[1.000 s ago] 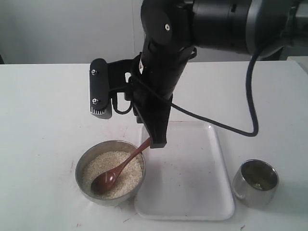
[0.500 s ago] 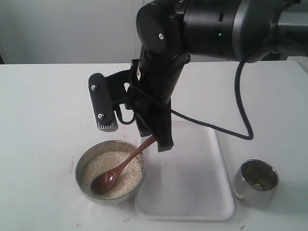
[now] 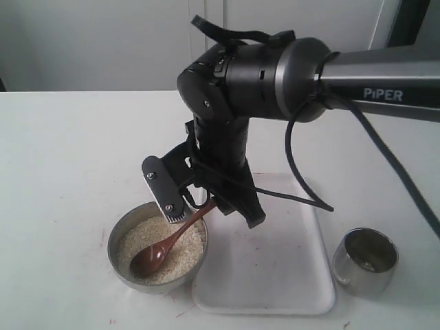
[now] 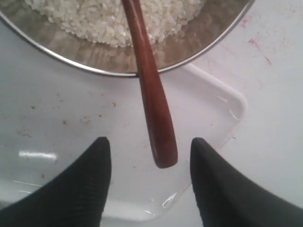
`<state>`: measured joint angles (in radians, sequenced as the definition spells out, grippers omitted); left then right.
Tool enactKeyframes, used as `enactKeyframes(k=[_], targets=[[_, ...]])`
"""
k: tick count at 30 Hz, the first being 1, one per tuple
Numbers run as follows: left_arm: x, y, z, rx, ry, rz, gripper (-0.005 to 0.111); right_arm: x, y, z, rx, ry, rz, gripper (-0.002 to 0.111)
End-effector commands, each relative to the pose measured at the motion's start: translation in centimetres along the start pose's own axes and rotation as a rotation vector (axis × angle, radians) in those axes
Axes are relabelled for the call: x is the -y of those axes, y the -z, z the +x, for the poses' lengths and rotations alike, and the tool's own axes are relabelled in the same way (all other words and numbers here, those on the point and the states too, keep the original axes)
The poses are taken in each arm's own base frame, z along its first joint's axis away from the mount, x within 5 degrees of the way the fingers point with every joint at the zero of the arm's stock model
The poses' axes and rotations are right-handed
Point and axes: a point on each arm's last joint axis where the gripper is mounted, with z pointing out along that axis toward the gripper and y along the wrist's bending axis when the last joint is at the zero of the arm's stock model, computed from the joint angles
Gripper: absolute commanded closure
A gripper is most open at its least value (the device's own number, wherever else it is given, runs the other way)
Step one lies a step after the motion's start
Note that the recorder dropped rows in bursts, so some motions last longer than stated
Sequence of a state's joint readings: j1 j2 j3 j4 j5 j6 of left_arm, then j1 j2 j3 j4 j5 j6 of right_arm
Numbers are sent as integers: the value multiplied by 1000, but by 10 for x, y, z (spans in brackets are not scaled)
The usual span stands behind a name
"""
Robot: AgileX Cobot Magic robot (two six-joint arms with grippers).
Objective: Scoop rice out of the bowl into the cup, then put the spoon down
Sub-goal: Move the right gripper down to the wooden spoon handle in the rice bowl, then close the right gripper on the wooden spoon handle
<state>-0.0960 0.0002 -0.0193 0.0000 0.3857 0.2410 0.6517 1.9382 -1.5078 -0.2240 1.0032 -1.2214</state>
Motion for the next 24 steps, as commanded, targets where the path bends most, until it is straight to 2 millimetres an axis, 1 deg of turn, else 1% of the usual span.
enactKeyframes(k=[1, 11, 18, 24], targets=[[2, -1, 7, -54, 9, 23, 92, 3, -7, -4, -1, 27, 16, 59], [2, -1, 7, -54, 9, 23, 92, 3, -26, -7, -8, 37, -14, 59], [2, -1, 7, -54, 9, 23, 92, 3, -27, -8, -5, 35, -17, 60], [2, -1, 7, -54, 9, 23, 92, 1, -27, -9, 6, 24, -33, 67]])
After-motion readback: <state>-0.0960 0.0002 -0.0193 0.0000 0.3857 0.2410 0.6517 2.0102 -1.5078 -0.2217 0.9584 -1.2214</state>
